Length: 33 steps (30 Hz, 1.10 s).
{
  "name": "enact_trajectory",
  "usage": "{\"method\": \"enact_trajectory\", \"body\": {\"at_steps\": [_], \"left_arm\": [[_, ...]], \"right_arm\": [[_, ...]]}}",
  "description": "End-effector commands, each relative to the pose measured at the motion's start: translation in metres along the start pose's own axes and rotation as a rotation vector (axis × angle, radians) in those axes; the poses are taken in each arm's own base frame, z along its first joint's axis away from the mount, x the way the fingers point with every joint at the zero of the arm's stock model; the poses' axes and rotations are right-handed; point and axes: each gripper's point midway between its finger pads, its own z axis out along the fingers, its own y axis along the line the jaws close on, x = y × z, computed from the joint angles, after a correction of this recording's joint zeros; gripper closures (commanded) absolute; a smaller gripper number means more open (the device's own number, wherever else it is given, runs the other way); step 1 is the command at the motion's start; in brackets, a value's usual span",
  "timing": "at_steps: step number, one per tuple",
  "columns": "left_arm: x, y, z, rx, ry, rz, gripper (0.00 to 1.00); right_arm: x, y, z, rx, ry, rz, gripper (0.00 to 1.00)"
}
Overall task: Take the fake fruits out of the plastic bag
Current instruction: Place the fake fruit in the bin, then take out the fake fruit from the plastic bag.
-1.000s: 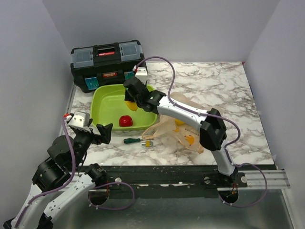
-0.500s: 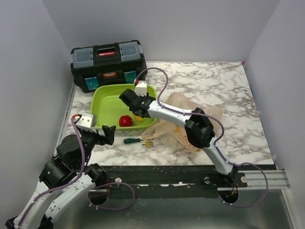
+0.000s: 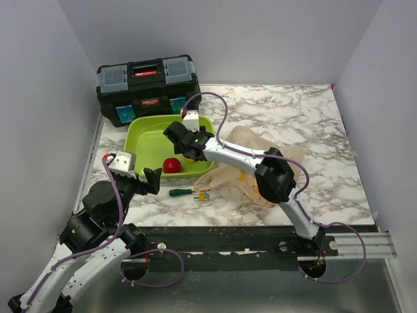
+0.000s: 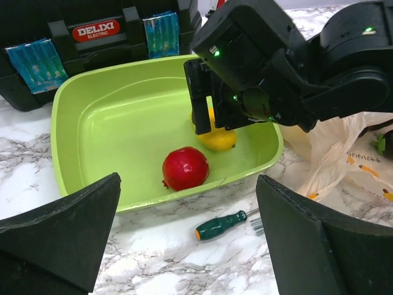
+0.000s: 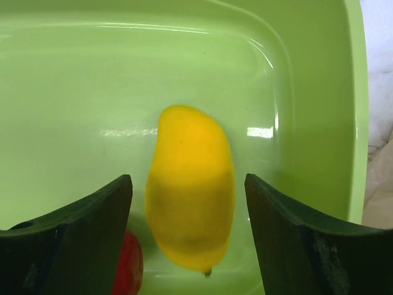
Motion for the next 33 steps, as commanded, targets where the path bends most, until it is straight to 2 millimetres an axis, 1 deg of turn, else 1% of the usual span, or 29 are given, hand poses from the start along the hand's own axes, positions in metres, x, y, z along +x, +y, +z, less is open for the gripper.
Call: {"method": "enact_trajectory", "body": {"at_steps": [1, 4, 6, 7, 9, 11, 14, 16, 18, 20, 21, 23, 25, 28, 33], "left_arm": [[-0.008, 0.0, 0.008, -0.017, -0.02, 0.006, 0.09], [-0.008, -0.003, 0.012, -0.011, -0.019, 0.006, 0.09], [-0.008, -0.005, 0.015, -0.008, -0.017, 0.006, 0.09], [-0.008, -0.005, 0.016, -0.008, -0.016, 0.004, 0.09], [-0.009, -0.008, 0.019, -0.002, -0.017, 0.001, 0.09], [-0.01, -0.012, 0.022, 0.012, -0.012, 0.001, 0.09], [-0.01, -0.024, 0.026, 0.067, 0.002, -0.002, 0.08], [-0.007, -0.043, 0.029, 0.168, 0.019, 0.01, 0.04], [0.001, -0.071, 0.031, 0.315, 0.057, 0.026, 0.02], [0.013, -0.094, 0.032, 0.428, 0.136, 0.014, 0.02], [0.019, -0.102, 0.036, 0.454, 0.183, -0.002, 0.02], [0.029, -0.117, 0.04, 0.507, 0.267, -0.033, 0.02], [0.041, -0.13, 0.046, 0.55, 0.363, -0.058, 0.02], [0.06, -0.144, 0.055, 0.579, 0.502, -0.082, 0.02], [0.08, -0.15, 0.071, 0.561, 0.611, -0.103, 0.03]], "right_arm": [[-0.043, 0.016, -0.051, -0.122, -0.039, -0.019, 0.23], [-0.063, 0.022, -0.092, -0.202, -0.081, -0.085, 0.23], [-0.067, 0.025, -0.119, -0.292, -0.082, -0.156, 0.22], [-0.062, 0.027, -0.129, -0.347, -0.056, -0.187, 0.22], [-0.057, 0.012, -0.147, -0.364, -0.024, -0.22, 0.22], [-0.052, -0.008, -0.167, -0.387, -0.012, -0.241, 0.22], [-0.048, -0.031, -0.203, -0.482, -0.037, -0.268, 0.22], [-0.045, -0.047, -0.229, -0.56, -0.069, -0.28, 0.22], [-0.041, -0.067, -0.253, -0.613, -0.097, -0.29, 0.21], [-0.031, -0.088, -0.261, -0.606, -0.083, -0.295, 0.21], [-0.024, -0.099, -0.262, -0.579, -0.062, -0.294, 0.21], [-0.017, -0.121, -0.26, -0.492, -0.028, -0.282, 0.21], [-0.01, -0.138, -0.258, -0.421, 0.01, -0.271, 0.22], [-0.001, -0.148, -0.26, -0.402, 0.04, -0.245, 0.25], [0.014, -0.153, -0.259, -0.417, 0.056, -0.203, 0.26]]}}
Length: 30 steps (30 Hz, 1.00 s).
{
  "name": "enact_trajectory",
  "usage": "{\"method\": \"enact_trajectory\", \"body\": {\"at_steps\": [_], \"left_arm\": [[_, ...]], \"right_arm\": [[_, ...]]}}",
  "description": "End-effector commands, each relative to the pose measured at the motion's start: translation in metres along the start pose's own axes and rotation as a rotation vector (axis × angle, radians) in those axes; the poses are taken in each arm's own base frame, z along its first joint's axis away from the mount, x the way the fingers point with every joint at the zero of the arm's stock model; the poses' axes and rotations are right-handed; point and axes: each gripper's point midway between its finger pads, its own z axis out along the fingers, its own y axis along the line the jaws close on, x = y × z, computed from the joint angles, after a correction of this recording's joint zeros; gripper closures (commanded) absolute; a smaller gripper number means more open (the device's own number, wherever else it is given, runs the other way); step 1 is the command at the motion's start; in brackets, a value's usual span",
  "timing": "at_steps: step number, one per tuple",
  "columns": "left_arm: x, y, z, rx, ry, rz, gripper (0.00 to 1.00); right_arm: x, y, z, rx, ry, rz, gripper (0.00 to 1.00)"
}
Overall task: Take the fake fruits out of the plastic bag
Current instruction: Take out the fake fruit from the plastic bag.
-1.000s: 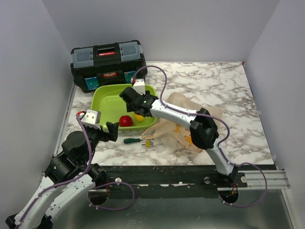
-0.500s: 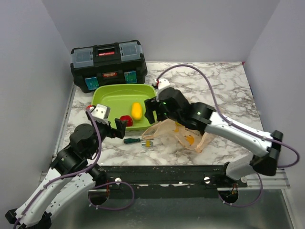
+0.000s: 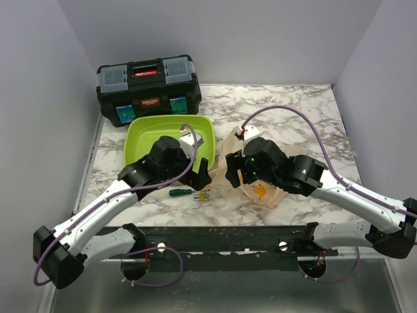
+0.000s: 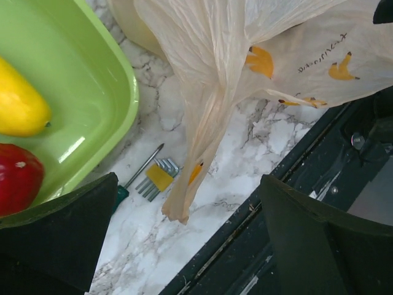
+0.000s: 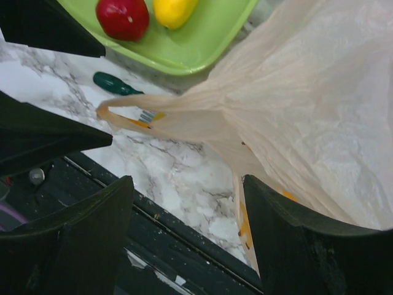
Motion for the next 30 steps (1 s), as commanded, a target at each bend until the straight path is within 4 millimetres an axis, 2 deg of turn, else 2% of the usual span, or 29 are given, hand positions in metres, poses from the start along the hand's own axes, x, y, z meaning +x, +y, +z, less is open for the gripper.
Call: {"method": "enact_trajectory", "body": {"at_steps": [1, 6, 13, 18, 22, 24, 30], "left_arm": [[0.002, -0.013, 0.009, 0.068, 0.077, -0.058, 0.04], [0.019, -0.003, 0.029, 0.036, 0.176, -0.086, 0.14], [0.029, 0.009, 0.04, -0.025, 0.219, -0.117, 0.32], [0.014, 0.016, 0.038, -0.074, 0.179, -0.095, 0.54], [0.0, 0.021, 0.034, -0.115, 0.141, -0.081, 0.73], [-0.005, 0.022, 0.032, -0.127, 0.125, -0.076, 0.76], [-0.014, 0.019, 0.029, -0.12, 0.101, -0.072, 0.81]], "right_arm": [[0.022, -0.009, -0.004, 0.025, 0.045, 0.04, 0.26], [0.041, -0.015, 0.013, 0.065, 0.105, -0.001, 0.29], [0.046, -0.054, 0.043, 0.286, 0.11, -0.194, 0.34], [0.051, -0.063, 0.061, 0.313, 0.093, -0.324, 0.37], [0.047, -0.071, 0.067, 0.34, 0.032, -0.395, 0.37], [0.046, -0.072, 0.07, 0.343, 0.015, -0.438, 0.37], [0.054, -0.098, 0.082, 0.49, 0.058, -0.574, 0.38]]}}
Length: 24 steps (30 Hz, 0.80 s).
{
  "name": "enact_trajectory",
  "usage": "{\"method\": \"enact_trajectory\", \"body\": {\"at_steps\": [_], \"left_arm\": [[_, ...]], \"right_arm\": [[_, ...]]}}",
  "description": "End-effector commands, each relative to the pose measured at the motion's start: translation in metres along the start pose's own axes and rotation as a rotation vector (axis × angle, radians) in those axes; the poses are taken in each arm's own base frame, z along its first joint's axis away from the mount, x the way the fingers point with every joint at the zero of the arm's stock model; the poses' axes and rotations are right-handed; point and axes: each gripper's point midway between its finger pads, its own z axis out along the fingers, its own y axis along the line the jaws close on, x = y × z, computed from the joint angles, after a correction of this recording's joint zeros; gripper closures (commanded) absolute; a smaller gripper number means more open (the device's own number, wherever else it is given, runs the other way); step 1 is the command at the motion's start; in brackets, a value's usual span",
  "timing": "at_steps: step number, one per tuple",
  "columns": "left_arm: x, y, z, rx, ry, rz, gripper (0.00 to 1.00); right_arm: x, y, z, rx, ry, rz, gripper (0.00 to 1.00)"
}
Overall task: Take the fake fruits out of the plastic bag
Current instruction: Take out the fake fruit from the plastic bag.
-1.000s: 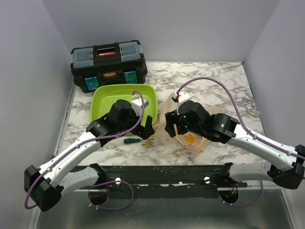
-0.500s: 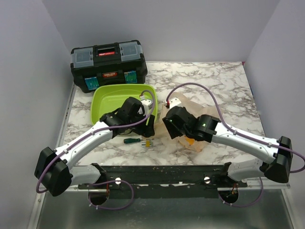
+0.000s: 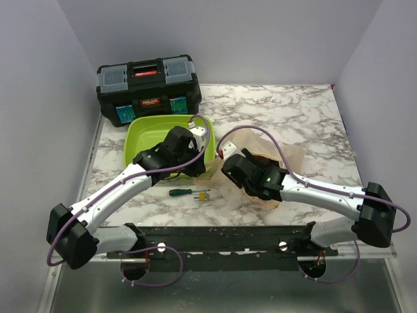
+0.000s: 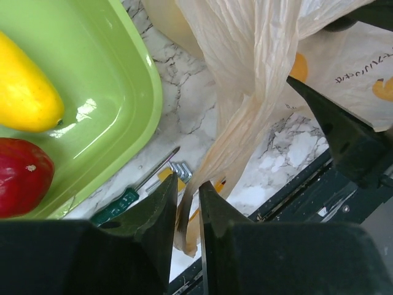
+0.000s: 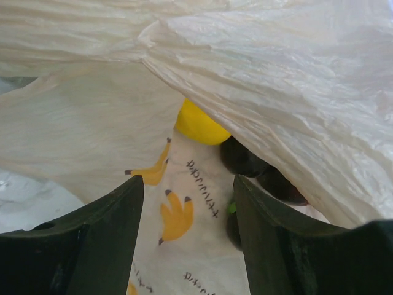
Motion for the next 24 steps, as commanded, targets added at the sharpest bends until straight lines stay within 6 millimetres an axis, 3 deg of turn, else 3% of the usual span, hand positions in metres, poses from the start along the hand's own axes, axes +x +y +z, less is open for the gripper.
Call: {"method": "enact_trajectory", "body": {"at_steps": [1, 4, 16, 24], "left_arm": [[-0.015, 0.001, -0.01, -0.021, -0.053, 0.007, 0.84], [-0.015, 0.001, -0.01, -0.021, -0.052, 0.006, 0.92], [-0.023, 0.009, -0.025, -0.072, -0.106, 0.032, 0.96], [-0.026, 0.01, -0.035, -0.082, -0.144, 0.038, 0.96]], "right_arm": [[0.001, -0.019, 0.016, 0.161, -0.008, -0.108, 0.37], [0.0, -0.02, 0.022, 0.196, -0.014, -0.122, 0.37], [0.013, -0.013, 0.052, 0.28, 0.034, -0.171, 0.36], [0.021, -0.007, 0.064, 0.202, 0.037, -0.134, 0.36]]}}
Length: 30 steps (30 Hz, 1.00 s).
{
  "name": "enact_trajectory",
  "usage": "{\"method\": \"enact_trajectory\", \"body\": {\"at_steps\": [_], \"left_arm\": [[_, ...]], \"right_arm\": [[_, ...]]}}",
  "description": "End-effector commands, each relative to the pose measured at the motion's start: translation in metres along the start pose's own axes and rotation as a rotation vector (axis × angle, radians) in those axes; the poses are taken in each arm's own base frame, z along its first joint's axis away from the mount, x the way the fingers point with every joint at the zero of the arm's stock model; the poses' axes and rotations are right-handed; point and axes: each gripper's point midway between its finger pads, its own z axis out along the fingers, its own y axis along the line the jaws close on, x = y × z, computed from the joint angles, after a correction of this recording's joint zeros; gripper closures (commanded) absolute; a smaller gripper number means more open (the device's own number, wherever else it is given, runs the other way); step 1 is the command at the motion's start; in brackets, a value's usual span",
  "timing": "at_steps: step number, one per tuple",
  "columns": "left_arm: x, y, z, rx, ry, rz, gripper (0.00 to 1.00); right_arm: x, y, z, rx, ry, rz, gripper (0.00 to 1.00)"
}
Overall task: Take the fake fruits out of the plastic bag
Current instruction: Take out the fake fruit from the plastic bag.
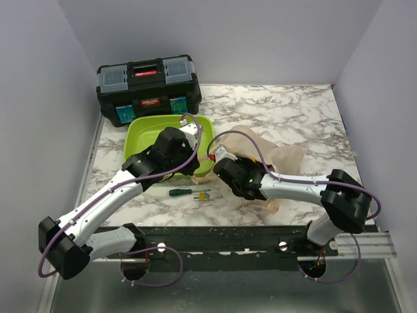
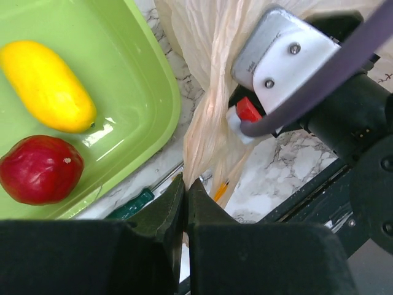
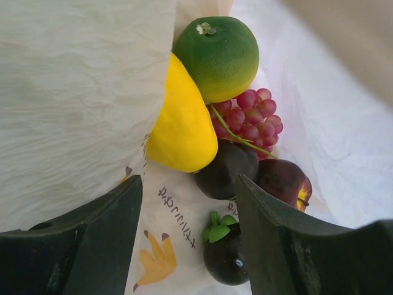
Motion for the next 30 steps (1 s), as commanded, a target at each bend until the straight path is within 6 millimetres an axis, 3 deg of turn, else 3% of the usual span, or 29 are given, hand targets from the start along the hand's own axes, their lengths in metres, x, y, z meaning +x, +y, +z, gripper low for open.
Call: {"method": "enact_trajectory", "body": {"at_steps": [1, 12, 23, 30], "left_arm": [[-0.011, 0.004, -0.008, -0.022, -0.046, 0.013, 0.96], [-0.004, -0.003, -0.008, 0.02, -0.037, -0.019, 0.96], [0.004, -0.014, -0.003, 0.085, -0.015, -0.039, 0.96], [0.005, -0.02, 0.0, 0.117, -0.003, -0.058, 0.96]], "right_arm": [[-0.002, 0.004, 0.007, -0.037, -0.024, 0.041, 0.35], [0.008, 0.004, 0.028, -0.039, 0.027, 0.043, 0.32], [-0.007, 0.02, 0.041, -0.132, -0.039, 0.038, 0.28], [-0.003, 0.027, 0.057, -0.139, -0.013, 0.002, 0.26]]}}
